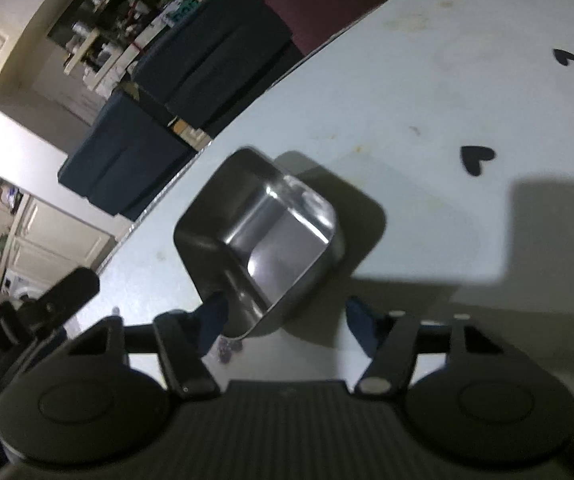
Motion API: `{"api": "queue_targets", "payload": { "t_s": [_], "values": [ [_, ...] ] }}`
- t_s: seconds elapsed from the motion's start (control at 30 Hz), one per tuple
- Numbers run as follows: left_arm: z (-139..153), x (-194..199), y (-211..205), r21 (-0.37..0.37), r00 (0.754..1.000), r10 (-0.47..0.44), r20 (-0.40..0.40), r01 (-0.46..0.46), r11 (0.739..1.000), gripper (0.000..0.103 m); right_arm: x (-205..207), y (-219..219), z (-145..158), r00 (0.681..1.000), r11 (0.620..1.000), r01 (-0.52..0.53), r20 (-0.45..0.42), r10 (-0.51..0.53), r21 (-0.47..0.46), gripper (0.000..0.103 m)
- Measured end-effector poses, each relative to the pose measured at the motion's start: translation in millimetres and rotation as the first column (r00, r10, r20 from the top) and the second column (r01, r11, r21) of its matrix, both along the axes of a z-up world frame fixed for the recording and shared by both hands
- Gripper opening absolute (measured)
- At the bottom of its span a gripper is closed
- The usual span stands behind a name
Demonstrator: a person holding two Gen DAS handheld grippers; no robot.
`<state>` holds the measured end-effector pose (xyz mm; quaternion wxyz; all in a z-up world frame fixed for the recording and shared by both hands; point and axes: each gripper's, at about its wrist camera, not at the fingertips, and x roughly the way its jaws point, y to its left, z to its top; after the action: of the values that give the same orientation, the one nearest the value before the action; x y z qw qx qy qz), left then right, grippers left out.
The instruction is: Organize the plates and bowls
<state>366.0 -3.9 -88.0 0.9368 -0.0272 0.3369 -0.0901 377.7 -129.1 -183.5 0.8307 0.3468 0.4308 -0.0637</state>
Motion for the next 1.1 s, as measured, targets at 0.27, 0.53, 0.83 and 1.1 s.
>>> {"api": "queue_targets", "payload": {
  "t_s": [0.27,0.53,0.83,1.1],
  "values": [
    [-2.5,-2.6,-9.9,0.033,0.999,-0.034,-0.001,0.034,0.999,0.102,-1.0,-8.4,-3.4,0.998,0.996,-0.070,-0.007,0.070,-0.058,0.043],
    [-12.2,0.6,-18.7,0.028,0.992,-0.089,-0.090,0.092,0.995,0.078,-0.7,-18.2,10.7,0.993,0.982,-0.116,-0.004,0.117,-0.152,0.010],
    [-28.3,6.3,-17.8,-0.072,0.966,-0.111,-0.233,0.097,0.993,0.035,-5.3,-24.7,14.2,0.990,0.969,-0.137,-0.009,0.138,-0.206,0.007],
    [-39.1,8.4,-24.3,-0.038,0.954,-0.100,-0.281,0.093,0.995,0.017,1.6,-15.0,17.9,0.978,0.940,-0.208,-0.023,0.209,-0.272,0.006]
  ]
}}
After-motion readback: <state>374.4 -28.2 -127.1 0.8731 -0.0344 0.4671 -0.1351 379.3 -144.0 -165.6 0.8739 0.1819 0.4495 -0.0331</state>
